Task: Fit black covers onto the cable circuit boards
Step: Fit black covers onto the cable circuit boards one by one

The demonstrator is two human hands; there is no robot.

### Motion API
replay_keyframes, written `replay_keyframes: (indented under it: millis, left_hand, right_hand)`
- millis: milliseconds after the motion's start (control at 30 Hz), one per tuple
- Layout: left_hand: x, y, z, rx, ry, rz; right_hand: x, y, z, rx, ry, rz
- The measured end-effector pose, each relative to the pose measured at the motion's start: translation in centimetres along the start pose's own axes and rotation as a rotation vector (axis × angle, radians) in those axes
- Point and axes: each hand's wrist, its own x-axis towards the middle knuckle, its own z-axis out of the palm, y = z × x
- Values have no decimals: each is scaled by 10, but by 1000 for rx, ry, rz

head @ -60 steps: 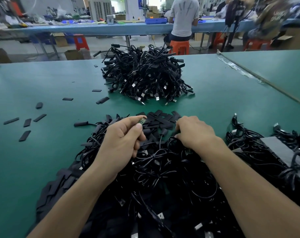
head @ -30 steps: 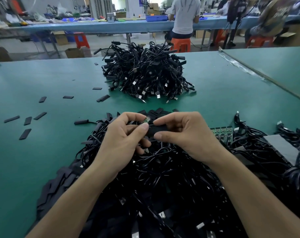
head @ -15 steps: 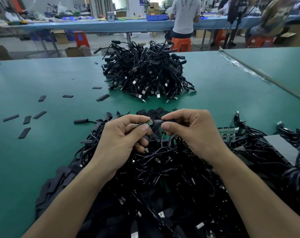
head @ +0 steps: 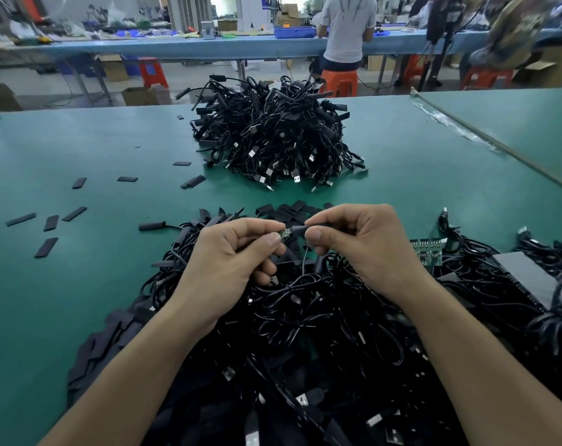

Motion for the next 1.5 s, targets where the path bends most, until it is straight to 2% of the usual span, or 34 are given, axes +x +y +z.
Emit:
replay_keyframes:
  millis: [667, 833, 1033, 1500]
  left_hand:
    - [0, 1, 0, 20, -17, -4]
    - [-1, 2, 0, 46, -37, 5]
    - [-1, 3, 1, 36, -31, -4]
    - [-2, 3, 0, 87, -67, 13]
  right_hand:
    - [-1, 0, -2, 35, -41, 47]
    - [-1, 2, 1, -38, -55, 36]
    - [-1, 0, 1, 48, -51, 15]
    - [-2, -2, 0, 26, -60, 40]
